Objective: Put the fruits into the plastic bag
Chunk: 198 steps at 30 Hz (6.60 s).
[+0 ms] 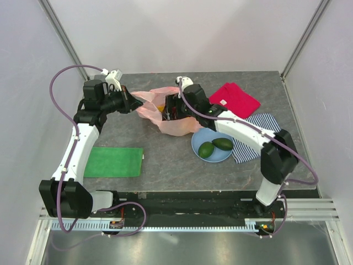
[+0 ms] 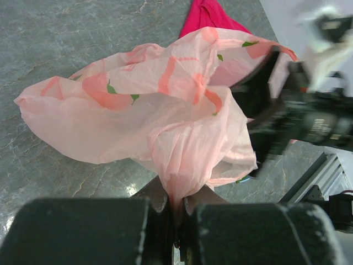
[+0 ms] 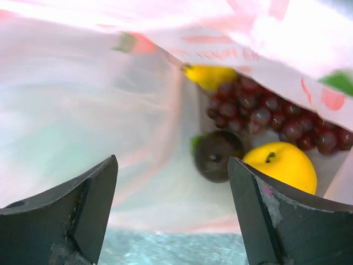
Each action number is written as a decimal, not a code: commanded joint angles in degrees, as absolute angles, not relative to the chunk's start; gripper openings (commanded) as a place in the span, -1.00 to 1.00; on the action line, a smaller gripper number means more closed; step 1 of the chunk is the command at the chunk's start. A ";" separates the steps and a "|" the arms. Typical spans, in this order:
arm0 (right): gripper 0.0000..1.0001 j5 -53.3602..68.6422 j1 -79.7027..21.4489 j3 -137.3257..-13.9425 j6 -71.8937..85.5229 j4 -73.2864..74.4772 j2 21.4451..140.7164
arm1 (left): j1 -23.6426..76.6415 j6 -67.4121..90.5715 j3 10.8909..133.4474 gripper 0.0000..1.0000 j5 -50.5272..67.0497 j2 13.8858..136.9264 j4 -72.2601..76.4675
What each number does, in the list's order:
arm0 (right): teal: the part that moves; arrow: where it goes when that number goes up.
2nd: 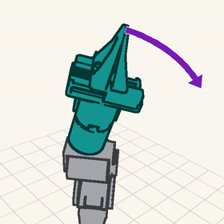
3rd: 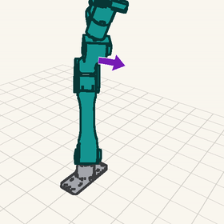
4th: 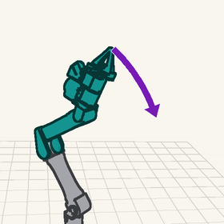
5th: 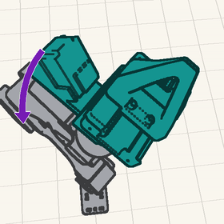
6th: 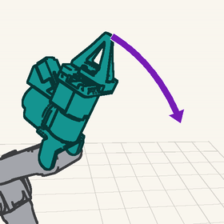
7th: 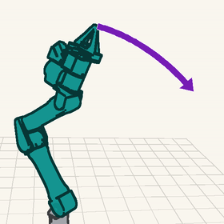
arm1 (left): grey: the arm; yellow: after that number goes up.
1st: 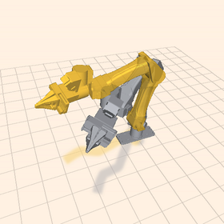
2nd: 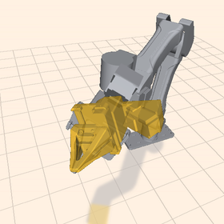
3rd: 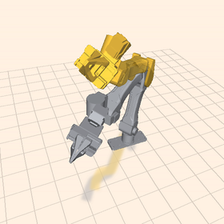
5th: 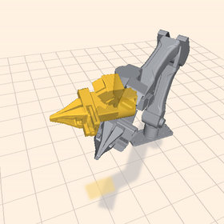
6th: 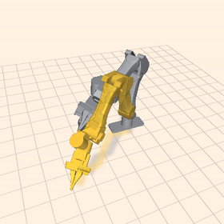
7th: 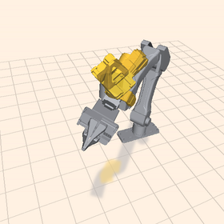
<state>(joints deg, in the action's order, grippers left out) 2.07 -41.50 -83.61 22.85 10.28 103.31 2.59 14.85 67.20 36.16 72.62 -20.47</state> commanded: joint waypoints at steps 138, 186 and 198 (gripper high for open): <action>-1.00 -9.31 -48.60 -48.58 28.22 -13.80 66.61 | 2.29 15.47 67.76 -0.97 38.06 71.90 -18.98; -1.00 -15.56 -45.18 -89.30 22.32 21.27 112.06 | 2.29 15.38 67.76 -0.97 37.97 72.51 -18.90; -0.23 -15.03 -45.18 -90.17 21.80 22.94 113.12 | 2.29 15.47 67.76 -0.97 38.06 72.51 -18.90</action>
